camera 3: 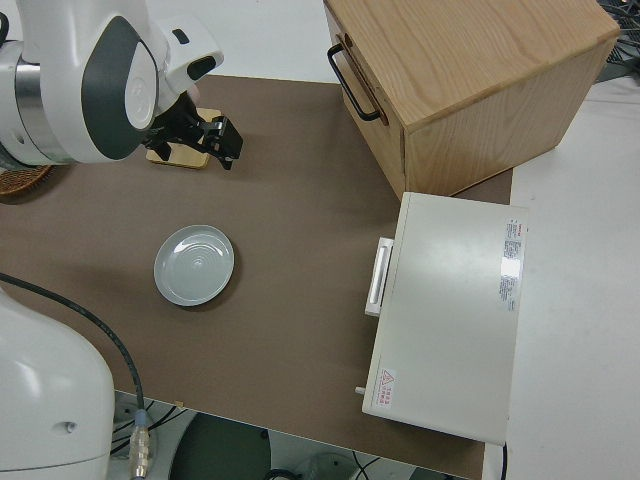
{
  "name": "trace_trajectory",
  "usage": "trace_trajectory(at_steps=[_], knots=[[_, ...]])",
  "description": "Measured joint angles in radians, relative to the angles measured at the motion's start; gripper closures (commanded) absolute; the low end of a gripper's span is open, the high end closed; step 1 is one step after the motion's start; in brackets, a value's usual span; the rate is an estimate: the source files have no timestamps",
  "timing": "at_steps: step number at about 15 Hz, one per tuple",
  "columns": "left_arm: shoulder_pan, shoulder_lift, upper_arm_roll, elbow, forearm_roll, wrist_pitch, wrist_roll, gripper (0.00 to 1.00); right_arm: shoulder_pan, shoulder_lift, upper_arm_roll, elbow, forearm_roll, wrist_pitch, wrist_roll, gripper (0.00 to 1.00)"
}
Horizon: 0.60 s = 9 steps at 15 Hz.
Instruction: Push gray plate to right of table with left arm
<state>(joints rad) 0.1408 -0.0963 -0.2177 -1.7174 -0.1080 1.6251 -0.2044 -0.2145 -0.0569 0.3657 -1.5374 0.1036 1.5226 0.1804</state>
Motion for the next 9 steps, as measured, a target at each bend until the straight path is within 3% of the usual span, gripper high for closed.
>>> trace_trajectory(at_steps=[9], knots=[[0.000,0.001,0.024,0.057,0.000,-0.060,0.003,0.01,0.000,0.000,0.000,0.000,0.000,0.000,0.000,0.005]])
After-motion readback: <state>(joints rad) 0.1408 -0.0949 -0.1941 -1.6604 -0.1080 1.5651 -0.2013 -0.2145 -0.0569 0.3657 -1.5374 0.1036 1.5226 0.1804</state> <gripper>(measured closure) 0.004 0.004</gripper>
